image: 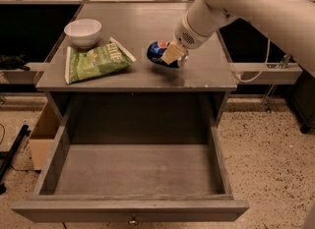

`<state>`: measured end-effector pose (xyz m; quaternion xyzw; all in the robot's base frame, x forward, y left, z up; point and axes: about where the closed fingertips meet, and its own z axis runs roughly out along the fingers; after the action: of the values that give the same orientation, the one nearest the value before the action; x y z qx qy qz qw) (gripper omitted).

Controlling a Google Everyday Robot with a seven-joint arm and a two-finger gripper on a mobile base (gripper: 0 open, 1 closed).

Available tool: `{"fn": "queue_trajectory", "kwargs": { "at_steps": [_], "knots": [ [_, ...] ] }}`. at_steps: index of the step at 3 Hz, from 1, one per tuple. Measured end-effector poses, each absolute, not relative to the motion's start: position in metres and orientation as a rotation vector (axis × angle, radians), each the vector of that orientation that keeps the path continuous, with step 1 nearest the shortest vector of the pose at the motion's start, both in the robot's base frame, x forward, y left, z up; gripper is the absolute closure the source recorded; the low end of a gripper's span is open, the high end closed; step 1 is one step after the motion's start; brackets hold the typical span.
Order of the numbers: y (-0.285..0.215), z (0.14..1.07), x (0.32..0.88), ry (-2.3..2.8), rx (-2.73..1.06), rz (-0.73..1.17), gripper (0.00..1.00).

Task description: Pick pepsi can from top drawer and place on counter

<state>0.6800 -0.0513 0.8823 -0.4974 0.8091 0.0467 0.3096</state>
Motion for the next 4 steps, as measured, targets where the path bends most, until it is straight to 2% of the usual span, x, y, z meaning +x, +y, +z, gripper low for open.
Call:
{"fn": "queue_trajectory", "kwargs": {
  "at_steps": [3,4],
  "knots": [
    [-0.0512,0.8822,0.6800,2.137,-1.314,0.123,0.06],
    [-0.0510,0.8821,0.6799,2.137,-1.314,0.124,0.00]
  ]
}}
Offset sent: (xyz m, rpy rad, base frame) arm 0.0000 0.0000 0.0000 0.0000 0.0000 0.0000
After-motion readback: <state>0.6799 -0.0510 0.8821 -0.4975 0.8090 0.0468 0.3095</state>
